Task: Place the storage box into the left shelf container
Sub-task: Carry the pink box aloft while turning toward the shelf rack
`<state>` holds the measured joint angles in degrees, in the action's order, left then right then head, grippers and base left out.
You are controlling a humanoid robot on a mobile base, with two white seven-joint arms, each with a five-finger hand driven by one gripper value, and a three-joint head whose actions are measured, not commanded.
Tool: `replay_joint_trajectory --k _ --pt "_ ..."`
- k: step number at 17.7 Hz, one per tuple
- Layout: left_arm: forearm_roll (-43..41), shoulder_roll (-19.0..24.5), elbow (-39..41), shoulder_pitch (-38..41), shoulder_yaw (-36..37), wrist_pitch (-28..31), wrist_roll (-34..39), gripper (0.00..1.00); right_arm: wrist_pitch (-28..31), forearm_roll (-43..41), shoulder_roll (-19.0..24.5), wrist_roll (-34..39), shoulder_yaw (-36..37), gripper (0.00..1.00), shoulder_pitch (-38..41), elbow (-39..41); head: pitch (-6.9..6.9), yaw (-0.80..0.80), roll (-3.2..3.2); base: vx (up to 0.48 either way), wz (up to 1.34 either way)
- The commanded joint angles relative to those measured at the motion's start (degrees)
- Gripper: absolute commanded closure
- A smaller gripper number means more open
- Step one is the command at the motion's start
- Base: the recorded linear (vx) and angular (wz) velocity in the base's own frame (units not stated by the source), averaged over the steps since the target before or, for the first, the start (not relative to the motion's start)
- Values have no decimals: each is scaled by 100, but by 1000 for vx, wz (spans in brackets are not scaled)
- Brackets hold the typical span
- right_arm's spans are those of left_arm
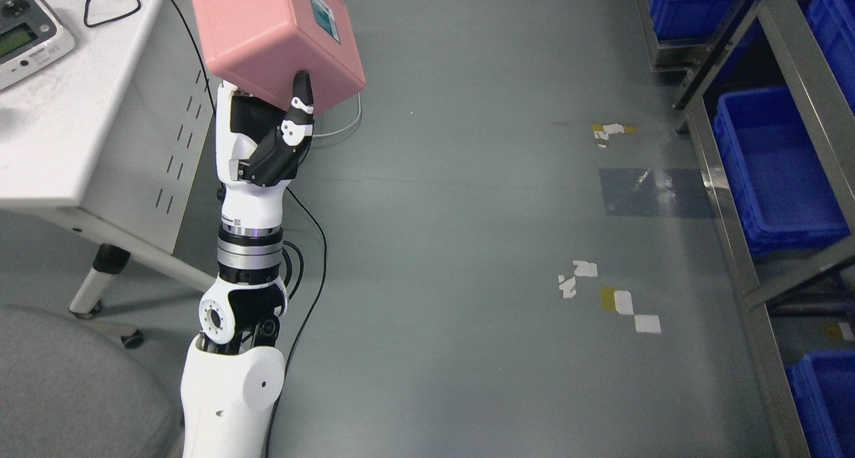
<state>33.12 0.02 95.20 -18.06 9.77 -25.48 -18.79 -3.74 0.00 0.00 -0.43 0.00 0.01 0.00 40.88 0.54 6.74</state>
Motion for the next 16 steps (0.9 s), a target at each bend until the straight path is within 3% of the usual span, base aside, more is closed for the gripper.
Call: replay_joint_trajectory --k 1,16 --pt "1 98 69 294 -10 -45 -36 98 5 -9 -100 -27 18 0 -44 100 0 0 0 642 122" --pt "1 98 -1 637 -72 -282 -116 98 5 -9 -100 -36 18 0 -44 100 0 0 0 563 42"
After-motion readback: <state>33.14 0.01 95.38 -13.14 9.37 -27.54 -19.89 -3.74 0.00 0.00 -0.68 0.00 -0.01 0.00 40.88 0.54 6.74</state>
